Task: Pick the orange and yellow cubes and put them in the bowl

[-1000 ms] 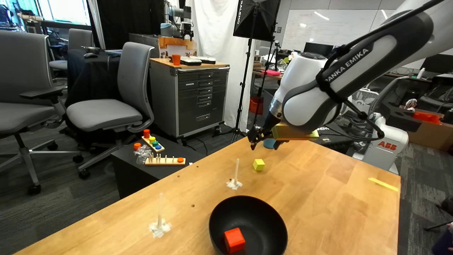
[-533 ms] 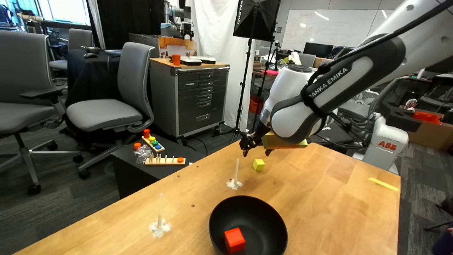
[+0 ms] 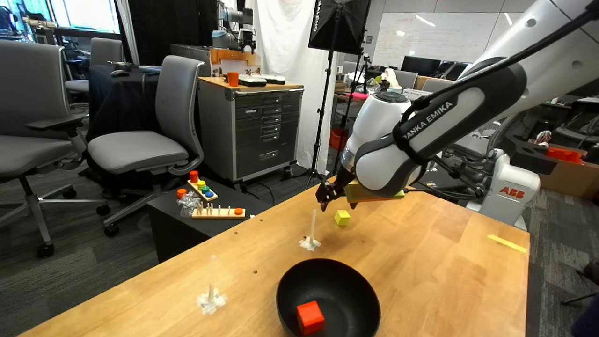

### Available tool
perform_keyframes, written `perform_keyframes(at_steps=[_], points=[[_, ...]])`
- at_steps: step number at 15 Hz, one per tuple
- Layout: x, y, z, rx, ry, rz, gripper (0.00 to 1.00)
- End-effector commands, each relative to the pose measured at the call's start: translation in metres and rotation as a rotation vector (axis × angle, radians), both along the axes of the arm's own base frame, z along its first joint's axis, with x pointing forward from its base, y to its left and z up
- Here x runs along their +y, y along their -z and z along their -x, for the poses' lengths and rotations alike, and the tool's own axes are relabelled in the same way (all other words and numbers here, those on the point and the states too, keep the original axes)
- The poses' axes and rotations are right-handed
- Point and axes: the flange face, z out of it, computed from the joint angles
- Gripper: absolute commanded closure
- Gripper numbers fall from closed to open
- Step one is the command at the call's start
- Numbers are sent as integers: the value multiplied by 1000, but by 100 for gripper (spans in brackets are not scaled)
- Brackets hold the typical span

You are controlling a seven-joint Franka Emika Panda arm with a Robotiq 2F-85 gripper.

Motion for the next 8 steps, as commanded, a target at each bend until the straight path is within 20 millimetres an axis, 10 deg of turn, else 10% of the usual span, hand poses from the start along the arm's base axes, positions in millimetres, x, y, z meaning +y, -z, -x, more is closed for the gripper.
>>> perform_keyframes(at_steps=[1,8], points=[[-3,-7,-3,-5,27,24,0],[-1,5,9,35,38,25,0]])
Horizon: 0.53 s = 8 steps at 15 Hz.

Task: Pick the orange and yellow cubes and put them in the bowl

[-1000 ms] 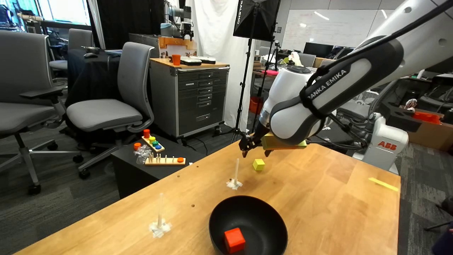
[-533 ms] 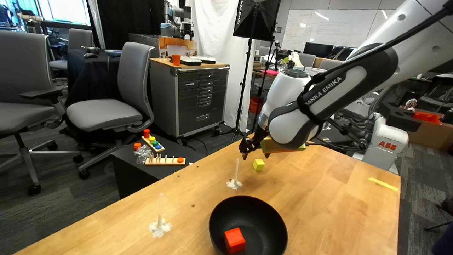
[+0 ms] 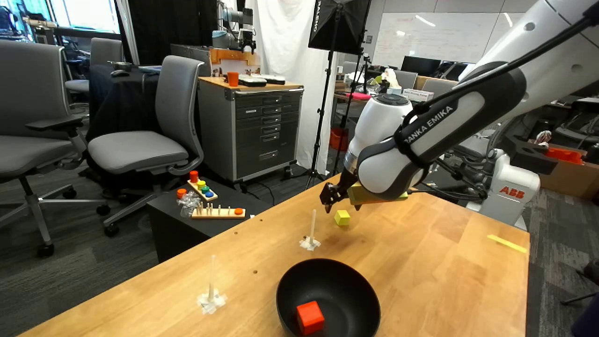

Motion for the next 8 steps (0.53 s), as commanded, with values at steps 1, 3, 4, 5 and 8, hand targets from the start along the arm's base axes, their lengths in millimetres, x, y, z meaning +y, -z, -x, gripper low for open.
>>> perform_keyframes(at_steps=[1,3,4,5,8], points=[[8,2,5,22,21,1,0],[11,6,7,32,21,0,6],[12,7,8,34,23,-3,25],[14,7,9,35,23,-4,34],[16,9,8,37,24,-10,58]])
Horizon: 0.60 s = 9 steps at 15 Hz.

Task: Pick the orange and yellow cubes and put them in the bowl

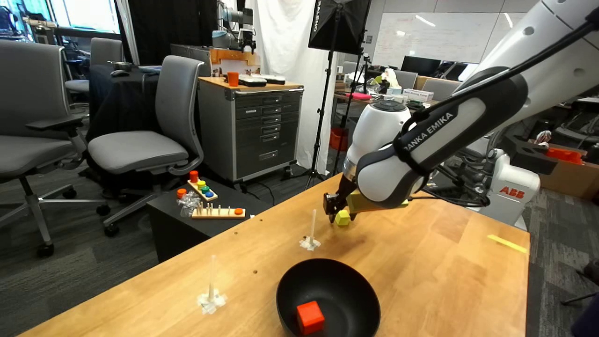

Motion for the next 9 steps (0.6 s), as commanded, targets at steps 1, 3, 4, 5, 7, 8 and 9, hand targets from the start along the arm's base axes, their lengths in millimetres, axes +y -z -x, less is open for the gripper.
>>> perform_keyframes(at_steps=[1,3,4,5,7,8,9], points=[[3,-2,-1,5,22,-4,67],[1,-2,0,9,20,-7,81],[0,-2,1,11,22,-7,89],[-2,-3,1,10,24,-5,92],[-8,-4,5,5,14,23,92],[-12,-6,7,7,9,30,92],[-17,-9,9,4,4,46,92]])
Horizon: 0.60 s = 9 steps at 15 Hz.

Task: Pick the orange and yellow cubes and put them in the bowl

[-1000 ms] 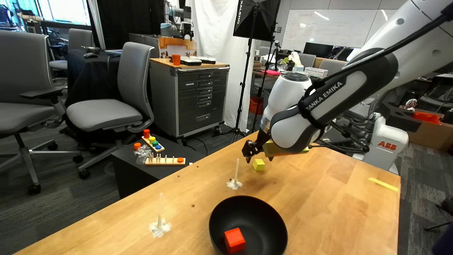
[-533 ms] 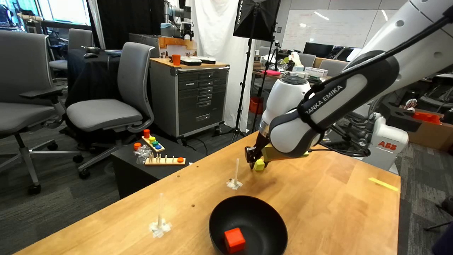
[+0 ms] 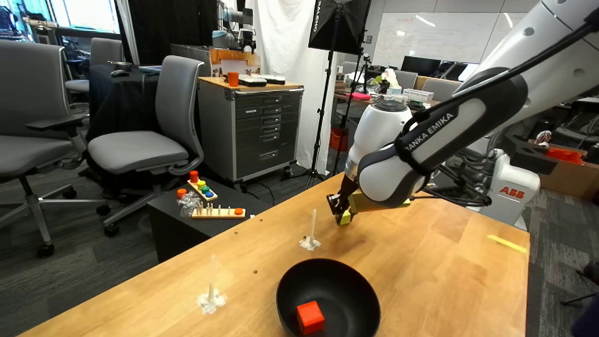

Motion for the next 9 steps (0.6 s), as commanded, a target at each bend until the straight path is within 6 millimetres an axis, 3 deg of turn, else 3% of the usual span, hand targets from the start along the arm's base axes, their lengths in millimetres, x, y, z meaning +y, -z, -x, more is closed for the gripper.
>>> perform_keyframes(at_steps=[1,6,9], points=[[-15,-13,10,1,-7,49,92],[-23,-38,31,14,-7,73,92],[-10,-69,45,-2,-25,45,92]])
